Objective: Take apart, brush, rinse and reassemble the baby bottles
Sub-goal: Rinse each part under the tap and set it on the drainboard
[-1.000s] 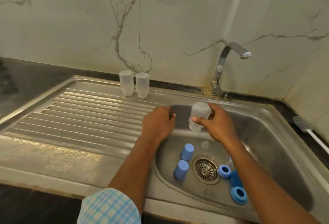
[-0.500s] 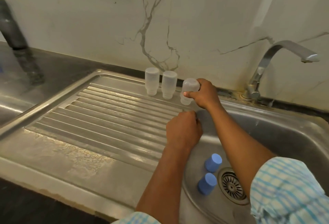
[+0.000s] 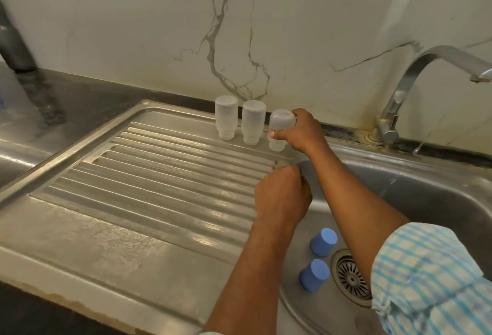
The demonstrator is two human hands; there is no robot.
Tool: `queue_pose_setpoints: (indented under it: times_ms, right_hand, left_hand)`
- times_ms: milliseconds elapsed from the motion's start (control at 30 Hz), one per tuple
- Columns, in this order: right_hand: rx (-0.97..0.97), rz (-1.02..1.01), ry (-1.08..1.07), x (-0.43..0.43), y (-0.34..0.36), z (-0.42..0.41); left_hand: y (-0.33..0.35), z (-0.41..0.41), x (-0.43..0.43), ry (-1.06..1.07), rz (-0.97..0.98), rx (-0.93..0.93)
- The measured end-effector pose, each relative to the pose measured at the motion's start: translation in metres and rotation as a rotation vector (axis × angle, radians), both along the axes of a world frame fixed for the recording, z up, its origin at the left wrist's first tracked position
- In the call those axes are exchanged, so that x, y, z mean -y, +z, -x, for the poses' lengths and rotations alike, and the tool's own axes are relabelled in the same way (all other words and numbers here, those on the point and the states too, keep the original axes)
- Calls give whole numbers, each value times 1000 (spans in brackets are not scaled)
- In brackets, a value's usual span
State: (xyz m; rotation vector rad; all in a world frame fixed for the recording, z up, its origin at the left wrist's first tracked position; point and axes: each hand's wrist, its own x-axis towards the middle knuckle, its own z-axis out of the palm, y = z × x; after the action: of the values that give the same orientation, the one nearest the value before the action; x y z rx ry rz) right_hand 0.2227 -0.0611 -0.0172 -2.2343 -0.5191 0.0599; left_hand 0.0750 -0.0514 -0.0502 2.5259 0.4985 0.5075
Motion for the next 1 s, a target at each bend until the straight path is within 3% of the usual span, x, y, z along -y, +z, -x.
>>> queue_pose_setpoints:
  times_ms: [333, 567, 1000]
  right_hand:
    - [-74, -15, -6, 15, 8, 7]
    - [-96, -60, -60, 94, 11, 40]
    - [-243, 224, -86, 241, -36, 74]
  left_hand:
    - [-1, -3, -1, -8, -13, 5]
    - [-4, -7, 6, -43, -27, -42]
    - [-11, 1, 45, -244, -155, -224]
